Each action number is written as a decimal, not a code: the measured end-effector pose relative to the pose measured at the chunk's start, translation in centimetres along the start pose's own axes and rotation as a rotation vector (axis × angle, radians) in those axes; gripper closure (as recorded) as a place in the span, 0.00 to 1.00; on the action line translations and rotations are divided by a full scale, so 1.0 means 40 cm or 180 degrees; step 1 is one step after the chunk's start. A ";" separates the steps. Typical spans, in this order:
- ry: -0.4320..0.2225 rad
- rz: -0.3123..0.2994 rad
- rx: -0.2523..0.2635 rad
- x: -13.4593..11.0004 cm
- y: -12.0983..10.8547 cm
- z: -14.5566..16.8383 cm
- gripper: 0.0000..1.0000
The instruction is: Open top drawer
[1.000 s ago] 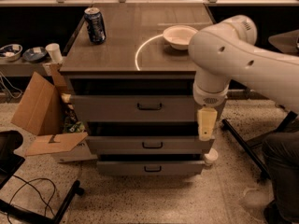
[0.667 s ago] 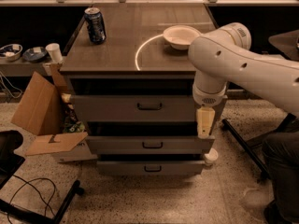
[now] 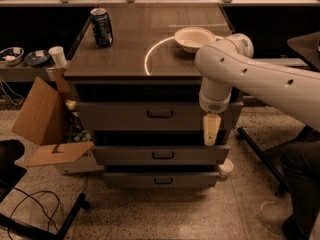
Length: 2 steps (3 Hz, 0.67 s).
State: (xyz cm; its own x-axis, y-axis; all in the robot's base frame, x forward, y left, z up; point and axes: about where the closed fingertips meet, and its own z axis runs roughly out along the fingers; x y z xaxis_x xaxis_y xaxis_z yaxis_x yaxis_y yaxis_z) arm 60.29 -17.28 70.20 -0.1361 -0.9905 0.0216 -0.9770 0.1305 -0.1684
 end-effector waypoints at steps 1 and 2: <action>-0.0040 -0.0021 -0.0064 -0.020 -0.014 0.038 0.00; -0.0097 0.0002 -0.0137 -0.029 -0.011 0.071 0.14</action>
Offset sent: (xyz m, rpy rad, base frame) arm 0.0130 0.0132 -0.0404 0.0683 0.0579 -0.0053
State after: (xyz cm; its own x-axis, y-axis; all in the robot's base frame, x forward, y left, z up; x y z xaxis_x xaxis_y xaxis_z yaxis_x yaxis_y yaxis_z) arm 61.36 -16.31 67.47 -0.1322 -0.9912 -0.0087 -0.9832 0.1322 -0.1258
